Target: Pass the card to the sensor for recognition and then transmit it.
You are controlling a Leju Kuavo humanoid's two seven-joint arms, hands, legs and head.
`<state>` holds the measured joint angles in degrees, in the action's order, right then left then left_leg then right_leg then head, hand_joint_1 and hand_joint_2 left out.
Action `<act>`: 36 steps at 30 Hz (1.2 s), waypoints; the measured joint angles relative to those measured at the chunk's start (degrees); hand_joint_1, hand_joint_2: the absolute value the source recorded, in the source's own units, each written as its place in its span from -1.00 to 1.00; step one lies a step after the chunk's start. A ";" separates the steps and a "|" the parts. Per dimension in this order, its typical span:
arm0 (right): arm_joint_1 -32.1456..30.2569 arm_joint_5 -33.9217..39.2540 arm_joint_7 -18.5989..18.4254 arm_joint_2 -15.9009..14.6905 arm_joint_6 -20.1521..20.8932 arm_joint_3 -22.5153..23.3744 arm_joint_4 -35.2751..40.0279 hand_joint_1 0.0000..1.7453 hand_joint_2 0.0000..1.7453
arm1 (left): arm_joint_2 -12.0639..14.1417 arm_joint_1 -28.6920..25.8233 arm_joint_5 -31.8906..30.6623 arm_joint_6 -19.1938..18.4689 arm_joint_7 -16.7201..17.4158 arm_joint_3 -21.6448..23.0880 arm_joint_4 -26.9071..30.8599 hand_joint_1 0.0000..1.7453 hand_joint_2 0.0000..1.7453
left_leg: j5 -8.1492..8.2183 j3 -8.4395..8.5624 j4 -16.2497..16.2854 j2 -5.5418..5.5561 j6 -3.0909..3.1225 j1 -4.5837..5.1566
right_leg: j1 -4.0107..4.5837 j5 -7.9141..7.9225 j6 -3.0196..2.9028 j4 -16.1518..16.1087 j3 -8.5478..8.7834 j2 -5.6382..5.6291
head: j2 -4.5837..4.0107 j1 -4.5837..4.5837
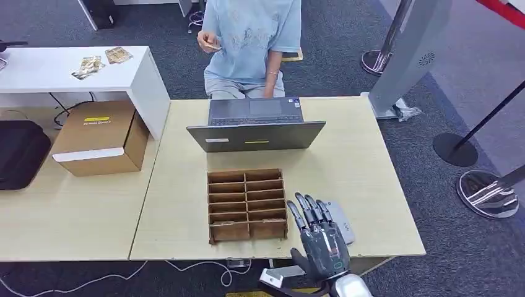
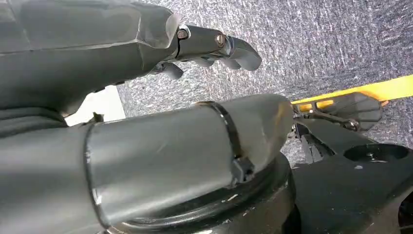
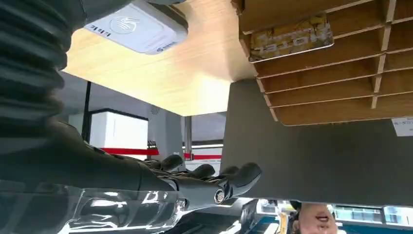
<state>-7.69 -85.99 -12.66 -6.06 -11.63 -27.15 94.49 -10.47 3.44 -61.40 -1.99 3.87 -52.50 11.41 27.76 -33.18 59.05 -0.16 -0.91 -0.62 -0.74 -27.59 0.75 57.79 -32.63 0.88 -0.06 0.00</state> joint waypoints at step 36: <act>3.35 -2.32 -2.60 2.89 2.88 0.77 -5.77 -1.00 1.00 | -0.39 0.08 -0.50 0.44 0.00 -0.07 0.00 -1.00 -1.00 | 0.00 0.00 0.00 0.00 0.00 0.00 | 0.00 0.00 0.00 0.00 -0.01 0.00 | 0.00 0.02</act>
<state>-4.35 -88.30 -15.26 -3.17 -8.74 -26.38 88.72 -10.86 3.52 -61.90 -1.55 3.87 -52.57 11.41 27.76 -33.18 59.05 -0.16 -0.91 -0.62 -0.74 -27.59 0.75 57.80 -32.64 0.87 -0.07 0.02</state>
